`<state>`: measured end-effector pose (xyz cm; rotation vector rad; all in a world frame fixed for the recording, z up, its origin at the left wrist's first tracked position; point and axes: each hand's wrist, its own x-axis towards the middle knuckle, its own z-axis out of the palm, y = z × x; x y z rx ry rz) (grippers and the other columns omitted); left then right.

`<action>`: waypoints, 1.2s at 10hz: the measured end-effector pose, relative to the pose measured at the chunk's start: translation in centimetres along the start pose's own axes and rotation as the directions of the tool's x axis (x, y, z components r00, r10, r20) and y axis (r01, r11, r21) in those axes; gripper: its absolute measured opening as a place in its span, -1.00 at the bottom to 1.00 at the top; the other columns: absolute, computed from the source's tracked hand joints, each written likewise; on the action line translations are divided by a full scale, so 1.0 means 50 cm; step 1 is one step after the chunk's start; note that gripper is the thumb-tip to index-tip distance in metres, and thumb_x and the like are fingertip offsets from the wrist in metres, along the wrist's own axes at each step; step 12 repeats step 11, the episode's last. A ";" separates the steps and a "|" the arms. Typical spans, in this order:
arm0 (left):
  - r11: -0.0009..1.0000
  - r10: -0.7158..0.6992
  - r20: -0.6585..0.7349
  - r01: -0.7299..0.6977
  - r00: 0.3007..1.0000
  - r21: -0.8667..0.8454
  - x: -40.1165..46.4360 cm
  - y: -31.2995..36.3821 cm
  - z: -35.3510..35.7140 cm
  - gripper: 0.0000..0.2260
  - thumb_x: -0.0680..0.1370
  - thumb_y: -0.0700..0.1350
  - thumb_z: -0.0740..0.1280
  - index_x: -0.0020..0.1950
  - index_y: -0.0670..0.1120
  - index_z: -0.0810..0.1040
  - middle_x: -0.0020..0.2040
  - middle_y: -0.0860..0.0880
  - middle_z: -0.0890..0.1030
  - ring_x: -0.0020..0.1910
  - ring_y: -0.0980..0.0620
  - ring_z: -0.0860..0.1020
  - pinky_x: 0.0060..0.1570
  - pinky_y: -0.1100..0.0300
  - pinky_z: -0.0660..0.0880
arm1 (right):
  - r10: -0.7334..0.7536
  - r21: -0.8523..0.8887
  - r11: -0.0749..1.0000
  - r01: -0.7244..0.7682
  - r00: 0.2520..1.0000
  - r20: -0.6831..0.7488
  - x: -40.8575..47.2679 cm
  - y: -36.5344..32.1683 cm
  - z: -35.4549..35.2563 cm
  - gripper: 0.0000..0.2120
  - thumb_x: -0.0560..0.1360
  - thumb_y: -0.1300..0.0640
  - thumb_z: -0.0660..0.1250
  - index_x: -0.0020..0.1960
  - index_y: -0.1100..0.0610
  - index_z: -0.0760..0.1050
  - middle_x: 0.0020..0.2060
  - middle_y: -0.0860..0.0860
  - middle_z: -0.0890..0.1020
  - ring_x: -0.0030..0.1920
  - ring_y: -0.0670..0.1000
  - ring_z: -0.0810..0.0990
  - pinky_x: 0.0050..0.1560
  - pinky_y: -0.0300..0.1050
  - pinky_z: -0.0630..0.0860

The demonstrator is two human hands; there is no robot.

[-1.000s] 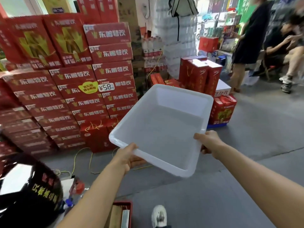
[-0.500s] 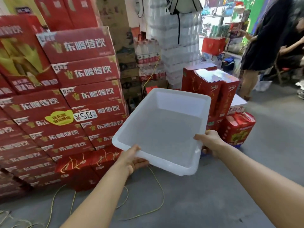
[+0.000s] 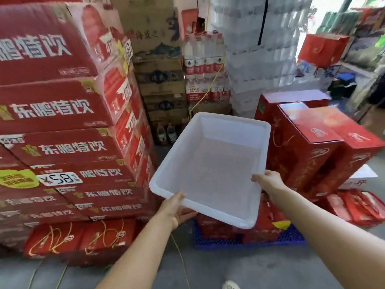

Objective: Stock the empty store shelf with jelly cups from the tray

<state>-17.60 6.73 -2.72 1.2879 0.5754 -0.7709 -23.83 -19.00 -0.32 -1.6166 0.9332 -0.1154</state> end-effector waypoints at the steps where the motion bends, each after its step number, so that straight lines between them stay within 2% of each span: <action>1: 0.995 -0.077 -0.017 0.076 0.997 -0.066 0.132 0.031 0.075 -0.79 0.58 -0.22 0.27 0.20 -0.17 0.42 -0.09 -0.23 0.61 -0.19 -0.19 0.60 -0.52 0.01 0.58 | 0.065 -0.004 0.998 -0.065 0.998 0.027 0.170 -0.014 0.007 -0.77 0.42 0.36 0.33 0.07 0.26 0.57 -0.15 0.14 0.62 -0.22 0.12 0.56 -0.20 -0.10 0.48; 2: 0.988 -0.123 -0.063 0.117 0.990 -0.098 0.245 0.051 0.128 -0.76 0.56 -0.21 0.29 0.22 -0.16 0.43 -0.02 -0.24 0.59 -0.10 -0.19 0.59 -0.42 -0.06 0.61 | 0.097 -0.028 0.995 -0.096 0.995 0.038 0.297 -0.011 0.018 -0.79 0.42 0.36 0.33 0.03 0.22 0.57 -0.05 0.23 0.64 -0.12 0.22 0.61 -0.02 0.15 0.59; 3: 0.987 -0.140 -0.103 0.131 0.985 -0.096 0.323 0.052 0.164 -0.73 0.55 -0.20 0.29 0.25 -0.17 0.43 0.00 -0.23 0.58 -0.07 -0.18 0.59 -0.44 0.01 0.61 | 0.130 -0.053 0.990 -0.128 0.991 0.037 0.381 0.009 0.027 -0.81 0.42 0.37 0.31 0.00 0.20 0.54 -0.07 0.25 0.63 -0.06 0.30 0.62 0.04 0.29 0.55; 4: 0.985 -0.157 -0.142 0.144 0.977 -0.098 0.373 0.044 0.177 -0.73 0.56 -0.20 0.27 0.25 -0.16 0.41 -0.03 -0.22 0.58 -0.10 -0.17 0.59 -0.38 -0.01 0.58 | 0.170 -0.062 0.984 -0.167 0.984 0.059 0.427 0.032 0.037 -0.79 0.43 0.37 0.30 0.04 0.21 0.54 -0.13 0.22 0.62 -0.20 0.22 0.57 -0.21 0.12 0.53; 5: 0.977 -0.195 -0.155 0.179 0.968 -0.114 0.395 0.035 0.176 -0.71 0.56 -0.21 0.27 0.28 -0.16 0.41 -0.01 -0.21 0.59 -0.09 -0.17 0.59 -0.34 -0.03 0.59 | 0.187 -0.077 0.980 -0.181 0.979 0.082 0.448 0.049 0.043 -0.78 0.45 0.36 0.28 0.07 0.21 0.53 -0.25 0.15 0.57 -0.38 0.10 0.47 -0.43 -0.11 0.38; 6: 0.976 -0.200 -0.159 0.182 0.967 -0.118 0.407 0.030 0.171 -0.69 0.56 -0.21 0.28 0.30 -0.15 0.41 0.03 -0.21 0.59 -0.06 -0.16 0.59 -0.31 -0.04 0.57 | 0.166 -0.087 0.983 -0.159 0.982 0.089 0.461 0.061 0.048 -0.76 0.44 0.35 0.30 0.10 0.21 0.53 -0.21 0.15 0.60 -0.35 0.11 0.53 -0.41 -0.05 0.50; 7: 0.980 -0.180 -0.163 0.163 0.970 -0.114 0.406 0.027 0.170 -0.69 0.56 -0.20 0.30 0.30 -0.14 0.42 0.04 -0.21 0.58 -0.05 -0.16 0.59 -0.30 -0.01 0.56 | 0.180 -0.102 0.980 -0.171 0.979 0.092 0.461 0.061 0.053 -0.75 0.45 0.32 0.31 0.12 0.20 0.53 -0.06 0.19 0.64 -0.11 0.21 0.63 -0.06 0.21 0.62; 8: 0.986 -0.159 -0.172 0.148 0.972 -0.077 0.378 0.037 0.178 -0.73 0.59 -0.07 0.31 0.26 -0.12 0.43 0.05 -0.20 0.57 -0.04 -0.17 0.59 -0.22 -0.04 0.56 | 0.210 -0.136 0.971 -0.195 0.972 0.109 0.447 0.053 0.055 -0.80 0.51 0.26 0.30 0.13 0.24 0.49 0.00 0.21 0.62 -0.04 0.23 0.62 -0.05 0.15 0.61; 9: 0.974 -0.132 -0.132 0.153 0.982 0.165 0.327 0.049 0.176 -0.69 0.62 0.09 0.22 0.24 -0.10 0.37 0.09 -0.16 0.53 0.05 -0.19 0.57 0.00 -0.08 0.54 | 0.222 -0.229 0.954 -0.192 0.968 0.117 0.407 0.041 0.047 -0.77 0.54 0.16 0.30 0.14 0.25 0.47 -0.02 0.19 0.62 -0.09 0.18 0.62 -0.17 0.01 0.57; 10: 0.790 0.005 -0.123 0.071 0.992 0.609 0.276 0.055 0.150 -0.54 0.63 0.16 0.13 0.39 -0.13 0.34 0.31 -0.15 0.47 0.16 -0.14 0.52 0.12 -0.01 0.44 | 0.126 -0.499 0.866 -0.037 0.981 0.147 0.341 0.032 0.021 -0.78 0.51 0.09 0.28 0.07 0.21 0.48 -0.22 0.05 0.56 -0.29 0.03 0.51 -0.33 -0.15 0.41; 11: 0.473 0.317 -0.011 -0.148 0.948 0.869 0.196 0.055 0.133 -0.46 0.61 0.23 0.05 0.45 -0.10 0.31 0.39 -0.15 0.43 0.29 -0.15 0.45 0.22 0.06 0.37 | -0.047 -0.629 0.762 0.157 0.981 0.189 0.238 0.017 0.002 -0.67 0.51 0.01 0.28 0.22 0.13 0.45 0.03 0.04 0.60 -0.02 0.10 0.58 -0.05 -0.07 0.49; 12: 0.473 0.317 -0.011 -0.148 0.948 0.869 0.196 0.055 0.133 -0.46 0.61 0.23 0.05 0.45 -0.10 0.31 0.39 -0.15 0.43 0.29 -0.15 0.45 0.22 0.06 0.37 | -0.047 -0.629 0.762 0.157 0.981 0.189 0.238 0.017 0.002 -0.67 0.51 0.01 0.28 0.22 0.13 0.45 0.03 0.04 0.60 -0.02 0.10 0.58 -0.05 -0.07 0.49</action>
